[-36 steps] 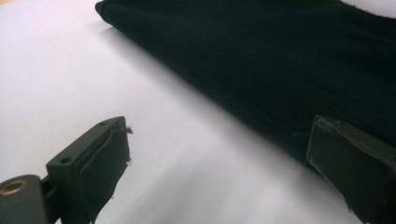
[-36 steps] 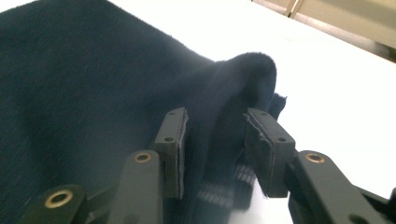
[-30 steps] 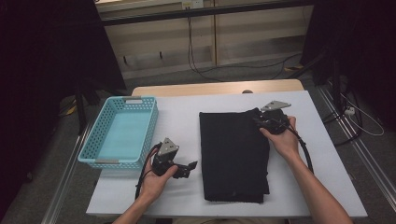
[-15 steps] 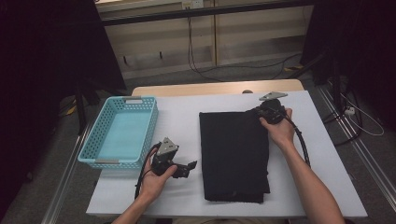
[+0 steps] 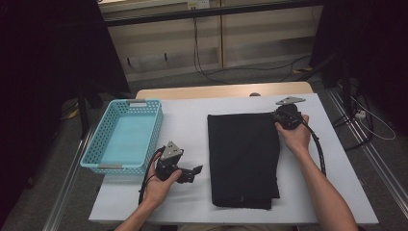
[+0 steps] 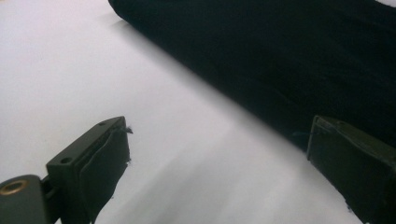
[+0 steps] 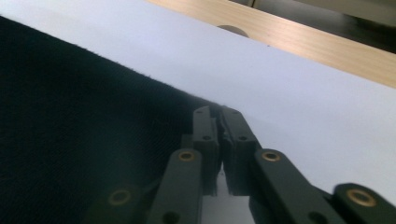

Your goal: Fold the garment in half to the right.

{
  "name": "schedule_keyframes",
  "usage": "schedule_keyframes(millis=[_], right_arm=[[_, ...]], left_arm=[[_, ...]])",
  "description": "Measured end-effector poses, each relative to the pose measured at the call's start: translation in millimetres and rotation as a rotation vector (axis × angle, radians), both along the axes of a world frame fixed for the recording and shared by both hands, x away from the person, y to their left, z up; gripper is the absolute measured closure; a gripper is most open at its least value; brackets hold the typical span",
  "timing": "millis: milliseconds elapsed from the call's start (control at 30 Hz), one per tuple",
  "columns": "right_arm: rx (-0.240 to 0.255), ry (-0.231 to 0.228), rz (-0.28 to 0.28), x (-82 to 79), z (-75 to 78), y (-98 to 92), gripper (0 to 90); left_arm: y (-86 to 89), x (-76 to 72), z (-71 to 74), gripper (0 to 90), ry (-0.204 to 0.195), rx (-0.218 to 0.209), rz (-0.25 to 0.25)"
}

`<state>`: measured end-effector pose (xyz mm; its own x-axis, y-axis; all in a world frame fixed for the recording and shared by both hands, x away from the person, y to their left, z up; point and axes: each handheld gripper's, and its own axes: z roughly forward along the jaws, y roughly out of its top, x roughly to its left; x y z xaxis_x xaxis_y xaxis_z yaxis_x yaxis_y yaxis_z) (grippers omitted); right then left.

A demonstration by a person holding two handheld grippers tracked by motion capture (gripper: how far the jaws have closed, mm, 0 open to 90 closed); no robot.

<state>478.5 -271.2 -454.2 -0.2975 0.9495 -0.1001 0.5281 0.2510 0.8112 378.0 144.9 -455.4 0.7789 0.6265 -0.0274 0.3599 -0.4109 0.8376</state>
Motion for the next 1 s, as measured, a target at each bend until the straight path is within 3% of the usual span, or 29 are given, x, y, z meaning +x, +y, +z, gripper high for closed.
schedule_keyframes(millis=[467, 1000], right_arm=[[0.13, -0.016, 0.088, -28.9, 2.9, -3.0, 51.5], [0.158, -0.044, 0.168, -59.6, 10.5, -1.3, 37.5]], left_arm=[[3.6, -0.8, 2.6, 5.8, 0.004, -0.02, 0.005], [9.2, -3.4, 7.5, 5.8, -0.015, -0.037, 0.039]])
